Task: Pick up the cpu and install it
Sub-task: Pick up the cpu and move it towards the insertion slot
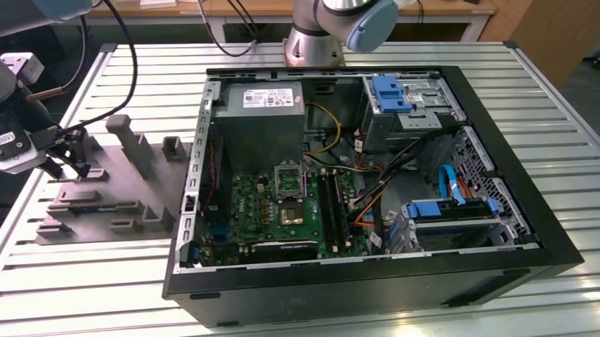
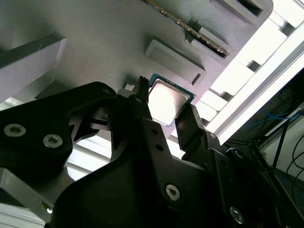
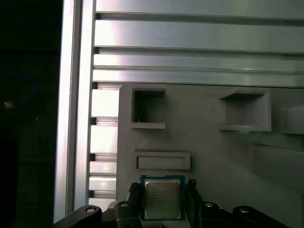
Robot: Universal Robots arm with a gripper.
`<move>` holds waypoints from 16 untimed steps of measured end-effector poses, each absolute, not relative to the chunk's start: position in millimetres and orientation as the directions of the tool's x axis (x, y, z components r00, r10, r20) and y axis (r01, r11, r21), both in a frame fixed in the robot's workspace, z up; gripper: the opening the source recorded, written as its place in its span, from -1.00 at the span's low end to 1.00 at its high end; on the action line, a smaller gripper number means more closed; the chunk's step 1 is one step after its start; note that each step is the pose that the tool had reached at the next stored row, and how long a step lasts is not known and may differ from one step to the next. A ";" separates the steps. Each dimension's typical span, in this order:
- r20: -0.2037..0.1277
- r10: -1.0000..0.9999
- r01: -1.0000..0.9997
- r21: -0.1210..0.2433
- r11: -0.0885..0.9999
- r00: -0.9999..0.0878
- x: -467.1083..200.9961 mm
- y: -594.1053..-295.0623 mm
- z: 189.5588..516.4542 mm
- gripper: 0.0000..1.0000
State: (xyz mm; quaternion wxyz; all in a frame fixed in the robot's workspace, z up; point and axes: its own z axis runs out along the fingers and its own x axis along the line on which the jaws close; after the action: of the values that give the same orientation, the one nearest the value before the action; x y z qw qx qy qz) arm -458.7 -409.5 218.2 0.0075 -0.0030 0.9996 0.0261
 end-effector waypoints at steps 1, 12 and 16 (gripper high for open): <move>-0.015 -0.006 -0.006 0.052 0.999 -1.000 -458.7 -409.5 218.5 -0.06; -0.015 -0.006 -0.006 0.052 0.999 -1.000 -458.7 -409.5 221.2 -0.06; -0.015 -0.006 -0.006 0.052 0.999 -1.000 -458.7 -409.5 222.4 -0.06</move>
State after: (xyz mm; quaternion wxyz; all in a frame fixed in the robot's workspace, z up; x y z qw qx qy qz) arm -458.7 -409.5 222.4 0.0074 -0.0030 0.9996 0.0261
